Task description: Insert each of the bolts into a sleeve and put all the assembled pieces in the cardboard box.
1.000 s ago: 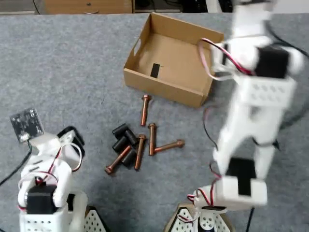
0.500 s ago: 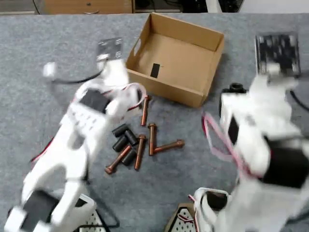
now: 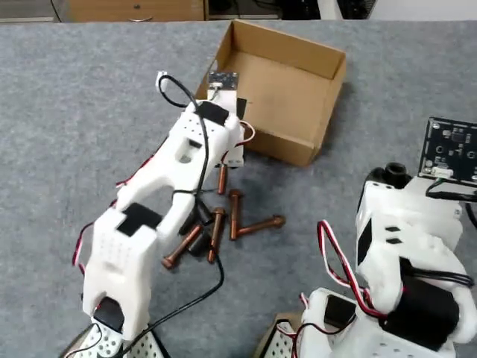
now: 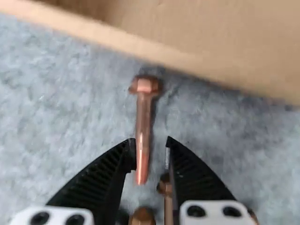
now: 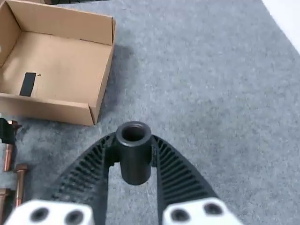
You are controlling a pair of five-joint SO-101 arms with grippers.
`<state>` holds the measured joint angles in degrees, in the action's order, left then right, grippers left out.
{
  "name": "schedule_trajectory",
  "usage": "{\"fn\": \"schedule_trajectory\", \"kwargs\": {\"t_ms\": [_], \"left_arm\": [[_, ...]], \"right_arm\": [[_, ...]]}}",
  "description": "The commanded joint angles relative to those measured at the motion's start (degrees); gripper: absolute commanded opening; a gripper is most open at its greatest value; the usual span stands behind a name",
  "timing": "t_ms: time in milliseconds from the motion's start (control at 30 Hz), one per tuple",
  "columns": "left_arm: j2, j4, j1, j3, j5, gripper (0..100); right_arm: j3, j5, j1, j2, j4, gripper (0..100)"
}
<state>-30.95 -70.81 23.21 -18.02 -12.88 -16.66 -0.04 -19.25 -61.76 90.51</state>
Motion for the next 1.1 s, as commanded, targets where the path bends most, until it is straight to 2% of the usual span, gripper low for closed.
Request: {"fn": "schedule_trajectory", "kwargs": {"t_ms": [0, 433, 700, 800, 1067], "left_arm": [[-3.8, -0.6, 0.2, -8.4, 2.3, 12], [-12.4, -0.5, -3.4, -14.4, 9.4, 12], [-16.1, -0.6, -3.0, -14.5, 9.2, 12], [-16.3, -0.6, -3.0, -14.1, 9.2, 2], [-15.8, -3.4, -3.1, -14.5, 9.2, 2]], "right_arm": [[-0.2, -0.5, -1.0, -0.5, -1.9, 0.1], [-0.7, -0.5, -0.7, -0.2, -4.5, 0.1], [-6.1, -0.6, -0.7, -0.5, -8.1, 0.1], [-7.4, -0.6, -0.7, -0.6, -8.3, 0.1], [-7.5, -4.0, -0.6, -0.6, -8.0, 0.1]]}}
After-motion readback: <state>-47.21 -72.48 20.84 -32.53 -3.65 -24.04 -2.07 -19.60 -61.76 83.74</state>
